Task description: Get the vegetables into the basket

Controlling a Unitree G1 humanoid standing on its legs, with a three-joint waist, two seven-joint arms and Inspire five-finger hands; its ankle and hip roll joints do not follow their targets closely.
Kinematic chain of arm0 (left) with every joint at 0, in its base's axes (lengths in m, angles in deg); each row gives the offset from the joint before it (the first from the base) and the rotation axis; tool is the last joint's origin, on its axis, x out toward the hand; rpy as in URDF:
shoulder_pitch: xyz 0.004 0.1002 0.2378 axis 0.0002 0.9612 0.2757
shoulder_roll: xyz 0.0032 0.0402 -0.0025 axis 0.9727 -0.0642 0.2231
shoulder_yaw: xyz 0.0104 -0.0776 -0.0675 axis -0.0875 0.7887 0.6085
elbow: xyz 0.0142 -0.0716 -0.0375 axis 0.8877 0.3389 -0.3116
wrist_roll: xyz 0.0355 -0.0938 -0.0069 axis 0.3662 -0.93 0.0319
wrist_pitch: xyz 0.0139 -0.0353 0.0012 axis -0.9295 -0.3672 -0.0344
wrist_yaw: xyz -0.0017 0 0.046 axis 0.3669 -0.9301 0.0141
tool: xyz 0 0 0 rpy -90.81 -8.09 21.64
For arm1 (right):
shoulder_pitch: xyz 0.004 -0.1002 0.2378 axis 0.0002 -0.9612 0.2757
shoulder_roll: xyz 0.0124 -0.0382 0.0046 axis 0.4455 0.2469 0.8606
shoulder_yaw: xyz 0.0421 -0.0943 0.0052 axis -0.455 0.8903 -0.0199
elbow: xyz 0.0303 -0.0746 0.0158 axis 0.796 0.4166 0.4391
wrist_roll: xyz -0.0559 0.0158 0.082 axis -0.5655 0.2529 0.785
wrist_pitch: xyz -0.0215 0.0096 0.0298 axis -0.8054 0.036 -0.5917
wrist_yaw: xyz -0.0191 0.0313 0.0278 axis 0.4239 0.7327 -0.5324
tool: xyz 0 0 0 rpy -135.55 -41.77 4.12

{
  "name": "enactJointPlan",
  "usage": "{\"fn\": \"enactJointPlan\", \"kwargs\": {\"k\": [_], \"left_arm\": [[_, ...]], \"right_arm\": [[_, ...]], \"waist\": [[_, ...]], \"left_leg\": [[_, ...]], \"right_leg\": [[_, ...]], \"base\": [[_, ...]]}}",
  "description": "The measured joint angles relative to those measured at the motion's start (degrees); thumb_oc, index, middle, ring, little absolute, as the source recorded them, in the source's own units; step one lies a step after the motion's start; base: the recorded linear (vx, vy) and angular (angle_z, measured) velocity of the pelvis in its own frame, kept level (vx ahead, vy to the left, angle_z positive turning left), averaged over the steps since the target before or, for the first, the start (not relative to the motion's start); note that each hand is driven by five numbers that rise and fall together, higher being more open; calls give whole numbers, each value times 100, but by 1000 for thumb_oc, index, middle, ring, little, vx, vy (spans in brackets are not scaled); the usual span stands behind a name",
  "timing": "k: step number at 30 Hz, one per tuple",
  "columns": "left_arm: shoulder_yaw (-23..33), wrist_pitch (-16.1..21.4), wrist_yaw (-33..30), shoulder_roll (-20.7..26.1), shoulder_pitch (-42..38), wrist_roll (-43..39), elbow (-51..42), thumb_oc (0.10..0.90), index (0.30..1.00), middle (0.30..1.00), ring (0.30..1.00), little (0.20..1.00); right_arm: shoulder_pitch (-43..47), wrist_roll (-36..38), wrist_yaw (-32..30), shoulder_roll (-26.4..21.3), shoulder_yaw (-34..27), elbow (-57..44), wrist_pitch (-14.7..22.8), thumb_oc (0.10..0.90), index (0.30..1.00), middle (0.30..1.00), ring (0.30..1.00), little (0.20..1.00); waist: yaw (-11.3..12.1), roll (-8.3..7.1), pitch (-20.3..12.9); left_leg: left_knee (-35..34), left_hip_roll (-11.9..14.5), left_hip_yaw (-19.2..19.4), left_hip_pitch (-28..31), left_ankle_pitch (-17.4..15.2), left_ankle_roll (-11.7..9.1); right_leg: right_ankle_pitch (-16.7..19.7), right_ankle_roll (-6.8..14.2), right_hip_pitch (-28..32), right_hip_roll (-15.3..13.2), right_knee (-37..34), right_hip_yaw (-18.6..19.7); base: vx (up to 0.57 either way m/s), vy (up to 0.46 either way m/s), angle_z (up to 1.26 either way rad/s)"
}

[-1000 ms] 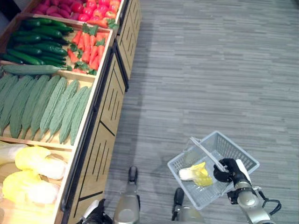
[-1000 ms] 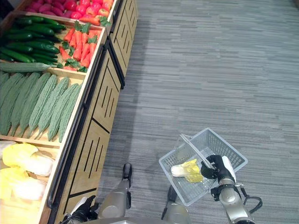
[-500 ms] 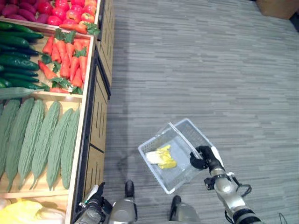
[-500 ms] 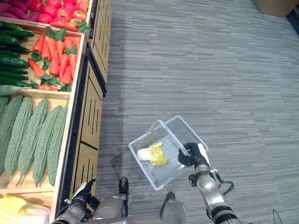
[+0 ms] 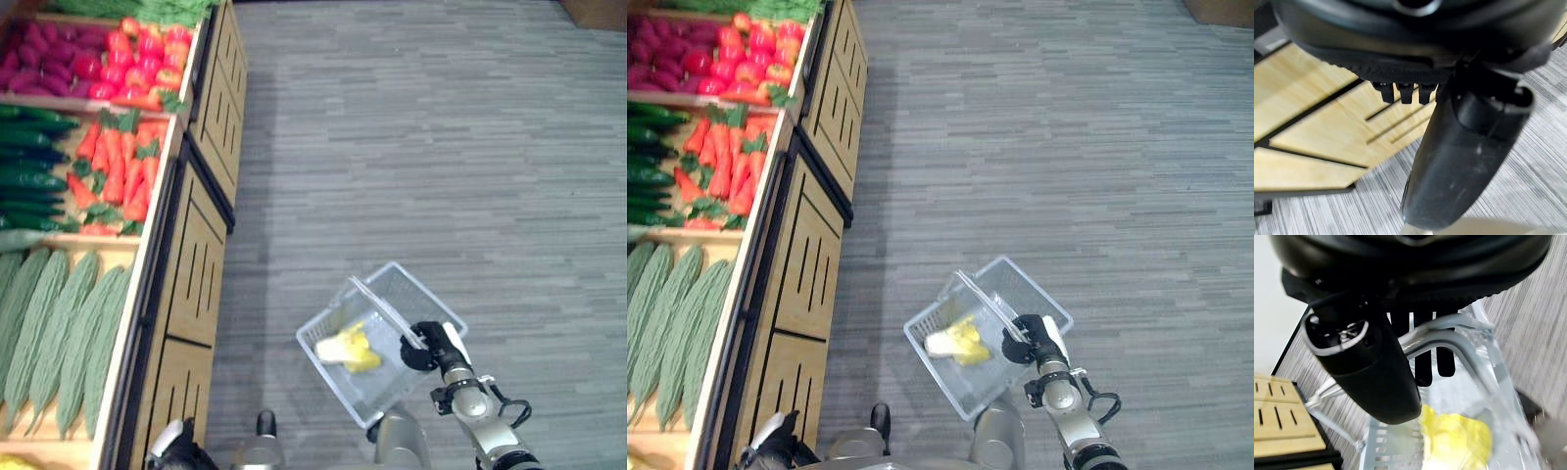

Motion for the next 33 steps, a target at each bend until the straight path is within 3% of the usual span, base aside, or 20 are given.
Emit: {"fn": "enactJointPlan", "kwargs": {"k": [2,5,7,9,10,11,12,14,15,16,19,21,22,24,26,28,33], "left_arm": [[5,5,6,-149,-4,-9,5,900,1000,1000,1000,1000],[-77,11,-87,10,-133,10,-26,900,1000,1000,1000,1000],[55,23,-109,17,-157,-34,-33,900,1000,1000,1000,1000],[43,28,-104,6,-147,-92,-130,900,1000,1000,1000,1000],[2,33,-103,-17,-194,-91,-159,900,1000,1000,1000,1000],[-5,44,-105,-25,-199,-88,-171,900,1000,1000,1000,1000],[-20,43,-95,-43,-194,-89,-162,900,1000,1000,1000,1000],[-21,24,-73,-51,-170,-87,-133,900,1000,1000,1000,1000],[-23,-4,-70,-54,-144,-82,-80,900,1000,1000,1000,1000],[-23,-9,-68,-54,-132,-80,-40,900,1000,1000,1000,1000],[-25,-27,-32,-61,-77,-11,-1,900,1000,1000,1000,1000],[-24,-48,17,-75,83,27,-17,900,1000,1000,1000,1000],[-121,-99,13,-37,186,37,-24,900,1000,1000,1000,1000],[-123,-96,18,3,95,99,-52,900,1000,1000,1000,1000],[-134,-79,9,64,35,147,-191,900,1000,1000,1000,1000],[-175,-42,4,217,-145,144,-293,900,1000,1000,1000,1000],[-176,-41,-105,230,-268,139,-311,900,1000,1000,1000,1000]], "right_arm": [[0,7,-13,-186,-61,-69,4,400,300,300,300,300],[-63,9,-20,-397,-278,-141,5,400,300,300,300,300],[-103,6,-44,-549,-342,-178,13,400,300,300,300,300],[-143,3,-64,-589,-347,-213,11,400,300,300,300,300],[-198,2,-117,-621,-361,-256,30,400,300,300,300,300],[-200,-4,-126,-626,-362,-254,15,400,300,300,300,300],[-206,-17,-163,-617,-361,-247,-56,400,300,300,300,300],[-193,-14,-206,-591,-358,-238,-60,400,300,300,300,300],[-194,-10,-229,-544,-353,-236,-57,400,300,300,300,300],[-199,-10,-250,-509,-352,-235,-57,400,300,300,300,300],[-215,-13,-236,-442,-350,-235,-55,400,300,300,300,300],[-283,-30,-220,-424,-349,-238,-24,400,300,300,300,300],[-464,-152,-200,-271,-346,-212,-5,400,300,300,300,300],[-489,-228,-122,-139,-350,-224,0,400,300,300,300,300],[-443,-237,-59,-68,-312,-225,2,400,300,300,300,300],[-378,-255,-24,1,-200,-224,1,400,300,300,300,300],[-123,-360,-15,90,-116,-149,-4,400,300,300,300,300]], "waist": [[-55,-46,-22],[-149,-123,-67],[-146,-177,-71],[-108,-240,-51],[-120,-271,-50],[-115,-288,-41],[-12,-320,-30],[49,-301,-31],[68,-404,22],[85,-411,27],[176,-415,36],[249,-347,4],[224,-365,-127],[194,-445,-160],[243,-425,-171],[309,-498,-190],[396,-522,-178]], "left_leg": [[580,270,-223,-196,324,-70],[1654,496,-528,-788,820,-578],[2273,568,-610,-1093,1482,-609],[2581,512,-646,-1210,1200,-756],[2443,309,-514,-1440,785,-727],[2097,172,-361,-1527,586,-602],[1066,-66,-157,-1596,464,-478],[603,-152,-84,-1772,599,-328],[242,-242,-82,-1856,693,-276],[12,-278,-100,-1947,830,-291],[-88,-236,-47,-2130,1156,-256],[-54,-226,107,-1983,1294,-101],[-215,-480,232,-1570,1295,327],[-331,-758,309,-1427,1217,476],[-349,-868,396,-1377,1151,587],[-351,-1047,404,-1365,1047,718],[-406,-1185,403,-1203,898,812]], "right_leg": [[-156,-165,225,254,-4,-140],[-429,-373,417,392,4,-355],[-653,-609,646,524,-26,-389],[-592,-691,830,545,-166,-414],[-664,-804,954,554,-324,-496],[-704,-861,1018,578,-429,-506],[-721,-939,1120,679,-594,-506],[-727,-845,1194,779,-594,-525],[-890,-822,1307,806,-600,-497],[-1000,-809,1389,831,-618,-494],[-1116,-728,1641,914,-615,-447],[-1176,-460,1853,932,-591,-323],[-1389,-184,2085,666,-480,-193],[-1475,-60,2061,366,-267,-182],[-1537,8,1918,210,27,-172],[-1498,131,1933,62,34,-176],[-1456,209,1902,-95,392,-184]], "base": [[241,-372,3],[160,-273,22],[211,-276,8],[168,-125,8],[171,-64,20],[243,-63,22],[191,-6,-2],[216,4,-11],[220,16,-1],[209,38,-4],[195,65,-17],[273,183,-32],[364,311,-23],[156,177,-3],[112,158,-7],[121,184,4],[104,198,3]]}}
